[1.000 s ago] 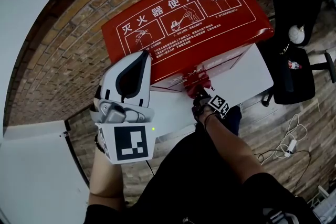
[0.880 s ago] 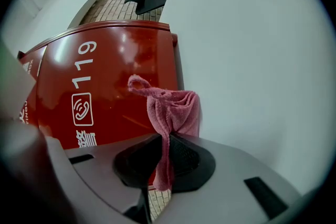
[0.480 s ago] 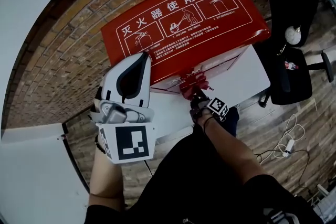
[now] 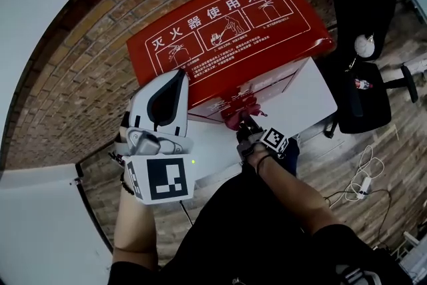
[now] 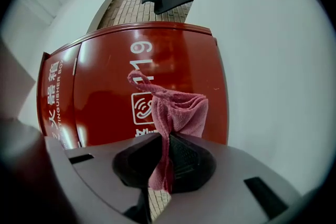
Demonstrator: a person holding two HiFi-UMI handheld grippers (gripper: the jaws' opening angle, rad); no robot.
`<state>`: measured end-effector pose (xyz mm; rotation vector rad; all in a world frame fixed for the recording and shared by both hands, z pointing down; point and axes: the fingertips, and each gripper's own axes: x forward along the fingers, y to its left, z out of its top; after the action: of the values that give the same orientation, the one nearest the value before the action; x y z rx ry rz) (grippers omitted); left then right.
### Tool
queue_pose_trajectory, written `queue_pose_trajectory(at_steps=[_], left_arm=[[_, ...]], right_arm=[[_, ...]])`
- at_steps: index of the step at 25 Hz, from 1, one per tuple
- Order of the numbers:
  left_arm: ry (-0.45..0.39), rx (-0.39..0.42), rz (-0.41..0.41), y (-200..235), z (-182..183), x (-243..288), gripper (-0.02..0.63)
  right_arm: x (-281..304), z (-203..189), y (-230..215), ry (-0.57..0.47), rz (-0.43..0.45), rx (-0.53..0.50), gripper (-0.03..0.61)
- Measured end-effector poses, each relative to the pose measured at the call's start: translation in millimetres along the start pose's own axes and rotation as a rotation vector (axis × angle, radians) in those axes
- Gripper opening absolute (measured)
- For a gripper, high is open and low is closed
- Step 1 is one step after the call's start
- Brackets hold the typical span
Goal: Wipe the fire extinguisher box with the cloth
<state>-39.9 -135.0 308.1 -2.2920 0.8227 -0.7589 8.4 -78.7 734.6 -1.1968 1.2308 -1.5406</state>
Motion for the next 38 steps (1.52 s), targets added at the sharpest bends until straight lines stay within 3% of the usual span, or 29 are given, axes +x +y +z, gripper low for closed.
queue_pose_trajectory(at_steps=[25, 38], left_arm=[[-0.023, 0.003, -0.002, 0, 1, -2, 0.012], [-0.029, 0.005, -0.012, 0, -1, 0, 0.012]], right_arm=[[-13, -2, 76, 0.038, 0.093, -0.082, 0.051], [-16, -5, 125, 0.068, 0.188, -0.116, 0.051]])
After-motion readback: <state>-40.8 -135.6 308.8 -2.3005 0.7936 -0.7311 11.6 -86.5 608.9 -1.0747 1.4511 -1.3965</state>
